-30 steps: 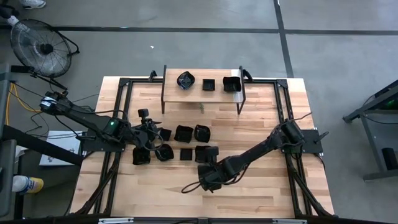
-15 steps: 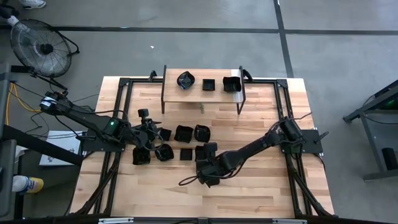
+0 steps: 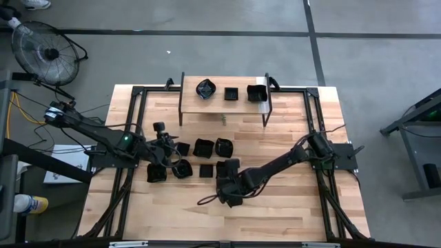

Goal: Pick & Place Mini shaped plates
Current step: Stack the distorted square plate on top of the other distorted square plate on the shelf

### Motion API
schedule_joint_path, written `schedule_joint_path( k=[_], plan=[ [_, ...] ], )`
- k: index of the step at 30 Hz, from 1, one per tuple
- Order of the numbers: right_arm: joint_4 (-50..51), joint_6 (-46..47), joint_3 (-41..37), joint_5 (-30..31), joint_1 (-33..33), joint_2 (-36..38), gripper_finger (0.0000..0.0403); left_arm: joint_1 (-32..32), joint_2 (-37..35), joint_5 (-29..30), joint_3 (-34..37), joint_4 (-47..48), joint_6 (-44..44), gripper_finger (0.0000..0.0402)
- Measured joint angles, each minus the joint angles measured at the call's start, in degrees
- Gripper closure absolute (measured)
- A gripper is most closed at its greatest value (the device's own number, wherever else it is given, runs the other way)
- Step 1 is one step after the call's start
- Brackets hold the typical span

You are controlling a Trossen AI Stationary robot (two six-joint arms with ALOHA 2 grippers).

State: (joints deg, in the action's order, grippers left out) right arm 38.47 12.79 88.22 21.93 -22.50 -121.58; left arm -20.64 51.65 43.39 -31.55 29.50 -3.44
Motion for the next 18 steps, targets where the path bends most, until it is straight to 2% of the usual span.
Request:
schedule_joint_path(
  k=[9, 18],
  plan=[
    [-0.17, -0.84, 0.00, -0.22, 0.04, 0.00, 0.0291, -0.01, -0.01, -0.39, 0.96, -2.61, 1.00, 0.0299],
    [-0.17, -1.28, 0.00, 0.24, 0.04, 0.00, 0.0334, 0.00, -0.01, -0.39, 0.98, -2.89, 1.48, 0.0299]
  ],
)
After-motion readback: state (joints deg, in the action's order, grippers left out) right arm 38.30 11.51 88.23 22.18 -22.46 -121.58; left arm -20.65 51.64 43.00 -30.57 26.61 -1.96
